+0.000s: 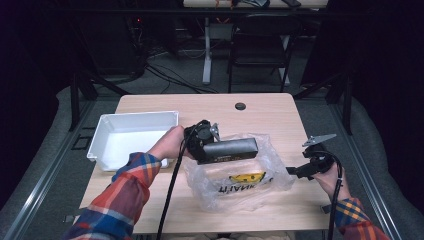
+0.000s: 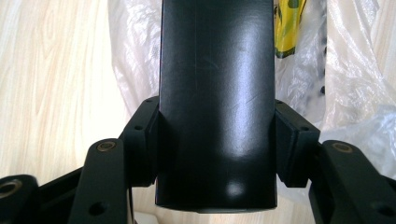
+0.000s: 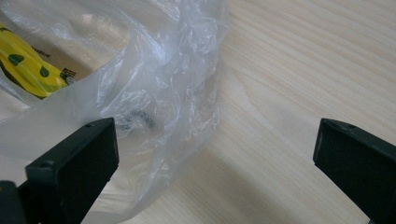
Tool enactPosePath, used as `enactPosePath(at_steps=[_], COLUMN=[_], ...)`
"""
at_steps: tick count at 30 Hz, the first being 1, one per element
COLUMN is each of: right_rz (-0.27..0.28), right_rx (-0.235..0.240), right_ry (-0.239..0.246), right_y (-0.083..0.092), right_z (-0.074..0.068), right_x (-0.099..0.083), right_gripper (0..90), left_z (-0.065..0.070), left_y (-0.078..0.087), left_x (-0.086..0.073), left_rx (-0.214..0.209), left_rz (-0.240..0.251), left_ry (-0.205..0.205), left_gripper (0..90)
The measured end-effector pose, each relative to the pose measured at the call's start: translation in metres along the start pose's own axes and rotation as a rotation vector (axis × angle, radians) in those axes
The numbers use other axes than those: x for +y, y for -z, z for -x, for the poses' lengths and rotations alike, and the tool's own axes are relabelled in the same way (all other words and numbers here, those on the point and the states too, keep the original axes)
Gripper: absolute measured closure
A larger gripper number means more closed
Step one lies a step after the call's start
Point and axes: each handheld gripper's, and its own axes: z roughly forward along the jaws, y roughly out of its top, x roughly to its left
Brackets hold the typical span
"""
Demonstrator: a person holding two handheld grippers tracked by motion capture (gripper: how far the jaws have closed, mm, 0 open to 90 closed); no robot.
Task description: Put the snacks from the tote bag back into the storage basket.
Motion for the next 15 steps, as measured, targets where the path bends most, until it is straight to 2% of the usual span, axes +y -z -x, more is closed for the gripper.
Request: enactPosePath(at_steps=[7,15], right_rz=[0.005,0.001], right_rx=[-0.004,-0.002], right_ry=[-0.001,-0.004], right_y=[0.000,-0.001], right_z=[-0.001,-0.001], right_x=[0.000,0.000], right_gripper=[0.0,0.0], left_z=[-0.004,-0.012], left_y=[0.010,0.027], left_x=[-0.012,-0.026], left_rx=[0.006,0.032], left_rz=[0.006,0.021], left_ry=[0.020,0.047], left_gripper=[43.8,43.7])
